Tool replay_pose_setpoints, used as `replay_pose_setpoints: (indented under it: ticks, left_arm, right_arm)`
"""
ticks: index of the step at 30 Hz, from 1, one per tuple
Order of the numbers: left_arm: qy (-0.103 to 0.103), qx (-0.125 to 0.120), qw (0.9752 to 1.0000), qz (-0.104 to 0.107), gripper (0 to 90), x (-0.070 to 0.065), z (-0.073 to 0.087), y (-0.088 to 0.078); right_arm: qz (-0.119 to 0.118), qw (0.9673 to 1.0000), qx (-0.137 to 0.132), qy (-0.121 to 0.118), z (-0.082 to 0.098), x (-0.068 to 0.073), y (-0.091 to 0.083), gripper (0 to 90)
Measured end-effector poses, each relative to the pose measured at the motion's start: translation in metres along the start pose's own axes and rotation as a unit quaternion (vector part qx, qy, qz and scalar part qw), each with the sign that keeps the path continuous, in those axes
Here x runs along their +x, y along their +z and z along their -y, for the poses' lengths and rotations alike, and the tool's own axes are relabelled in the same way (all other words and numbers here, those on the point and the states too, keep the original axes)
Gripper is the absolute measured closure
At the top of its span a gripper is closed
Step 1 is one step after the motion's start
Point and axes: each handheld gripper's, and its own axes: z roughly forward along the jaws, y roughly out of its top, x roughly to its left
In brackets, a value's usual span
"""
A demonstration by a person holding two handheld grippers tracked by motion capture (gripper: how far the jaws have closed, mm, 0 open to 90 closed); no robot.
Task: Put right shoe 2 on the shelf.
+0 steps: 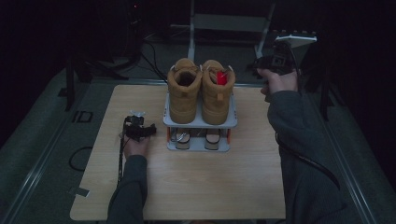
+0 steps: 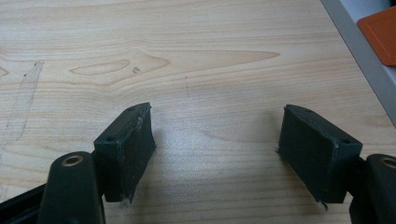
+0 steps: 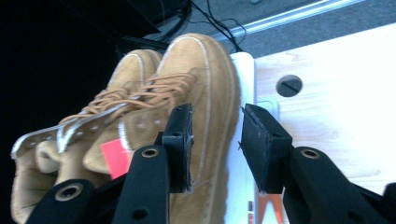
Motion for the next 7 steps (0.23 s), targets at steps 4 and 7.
replay_pose_setpoints:
  ticks: [4,7]
  left_arm:
    - [0.000,0.000,1.0000,0.000,26.6,0.0000,-0.0001,0.0001]
    - [0.000,0.000,1.0000,0.000,26.6,0.0000,-0.0002,0.0003]
  right_arm:
    - [0.014,0.9998,0.010,0.001,0.0012,-0.0066,0.0059,65.5]
    - [0.015,0.9998,0.013,0.002,0.0013,-0.0087,0.0080,65.4]
